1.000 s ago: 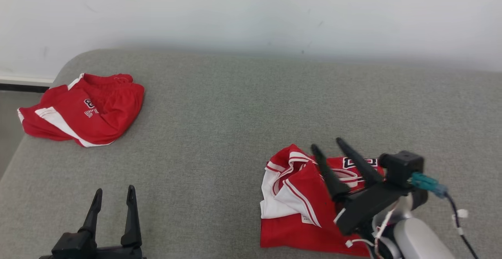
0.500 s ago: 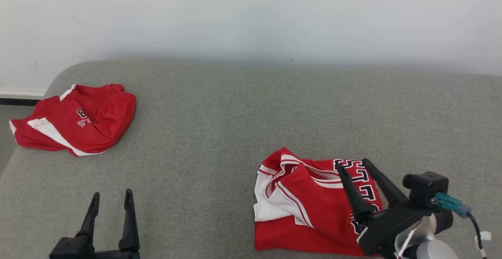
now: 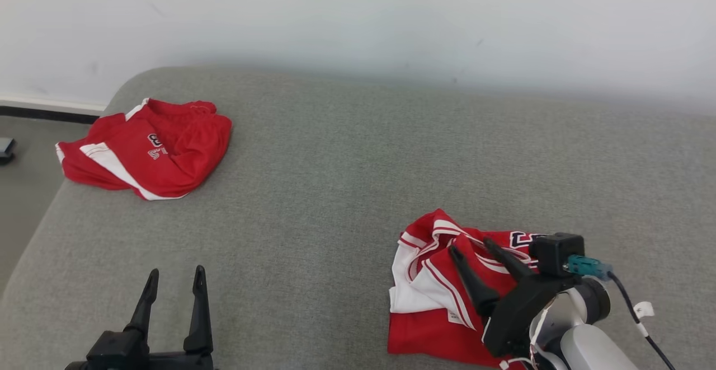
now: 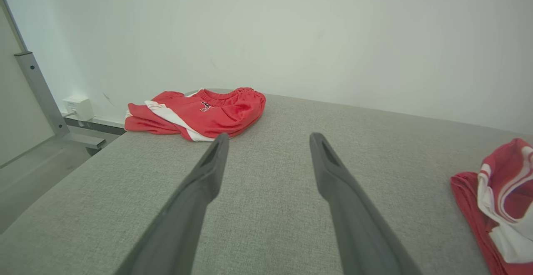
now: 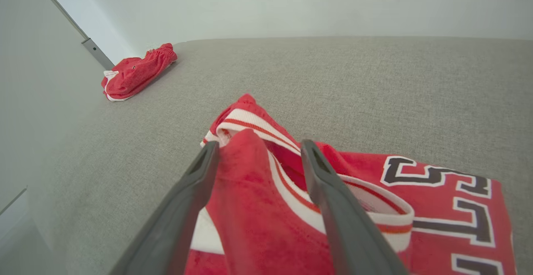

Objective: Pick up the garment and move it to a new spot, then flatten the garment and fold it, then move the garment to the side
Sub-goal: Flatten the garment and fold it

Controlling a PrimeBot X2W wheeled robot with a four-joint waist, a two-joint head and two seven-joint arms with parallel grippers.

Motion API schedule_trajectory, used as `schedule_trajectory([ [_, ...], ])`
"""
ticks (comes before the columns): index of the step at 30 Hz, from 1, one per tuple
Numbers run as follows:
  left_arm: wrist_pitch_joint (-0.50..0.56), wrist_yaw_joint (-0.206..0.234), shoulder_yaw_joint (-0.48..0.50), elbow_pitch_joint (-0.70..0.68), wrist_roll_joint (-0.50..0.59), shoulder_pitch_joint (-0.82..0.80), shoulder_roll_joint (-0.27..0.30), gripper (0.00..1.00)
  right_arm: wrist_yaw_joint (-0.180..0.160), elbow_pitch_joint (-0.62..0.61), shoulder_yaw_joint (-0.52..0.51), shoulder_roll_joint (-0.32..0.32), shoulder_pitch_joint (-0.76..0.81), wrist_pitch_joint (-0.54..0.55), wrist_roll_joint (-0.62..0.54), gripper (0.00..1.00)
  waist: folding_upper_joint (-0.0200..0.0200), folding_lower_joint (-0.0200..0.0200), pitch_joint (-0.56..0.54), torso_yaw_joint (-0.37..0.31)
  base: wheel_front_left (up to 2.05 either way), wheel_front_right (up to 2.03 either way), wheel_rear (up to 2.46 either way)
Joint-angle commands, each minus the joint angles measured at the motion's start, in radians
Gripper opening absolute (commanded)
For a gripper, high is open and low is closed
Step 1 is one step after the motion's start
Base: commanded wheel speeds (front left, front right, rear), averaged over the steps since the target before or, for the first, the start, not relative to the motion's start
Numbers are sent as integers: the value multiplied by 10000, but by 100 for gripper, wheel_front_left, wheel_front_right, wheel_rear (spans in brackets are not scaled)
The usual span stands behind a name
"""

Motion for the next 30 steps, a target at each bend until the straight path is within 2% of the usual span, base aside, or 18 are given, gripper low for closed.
schedule_trajectory([
  [1,-31,17,-25,56,-36,-122,-8,100,-25,330,128,21,-146,123,62,64,0,0,111,254,0,0,0],
  [3,-31,18,-57,79,-55,-179,-7,100,-25,580,242,84,-285,196,208,0,0,0,140,339,0,0,0],
  [9,-31,16,23,120,-102,-186,10,100,-25,740,537,56,-442,-146,379,0,0,0,143,324,0,0,0],
  [15,-31,18,96,142,-71,-96,5,100,-25,-87,1621,-270,-101,-885,488,0,0,0,84,120,0,0,0],
  [21,-31,18,18,117,-104,-148,-7,100,-25,-901,2849,-647,411,-1116,594,0,0,0,165,20,0,0,0],
  [22,-31,18,16,131,-132,-174,-7,100,-25,-881,3138,-688,535,-1103,690,18,0,0,198,-15,0,0,0],
  [23,-31,18,-7,152,-132,-194,-10,100,-25,-885,3319,-697,537,-1152,733,89,0,0,213,-20,0,0,0],
  [24,-31,16,-25,168,-129,-208,-9,100,-25,-874,3378,-677,522,-1290,833,100,0,0,223,-27,0,0,0],
  [27,-31,17,-53,190,-122,-223,-13,100,-25,-760,3522,-662,490,-1636,941,100,0,0,217,-60,0,0,0],
  [30,-31,16,9,158,-67,-188,-11,100,-25,-813,3252,-640,481,-2285,1014,100,0,0,162,-151,0,0,0],
])
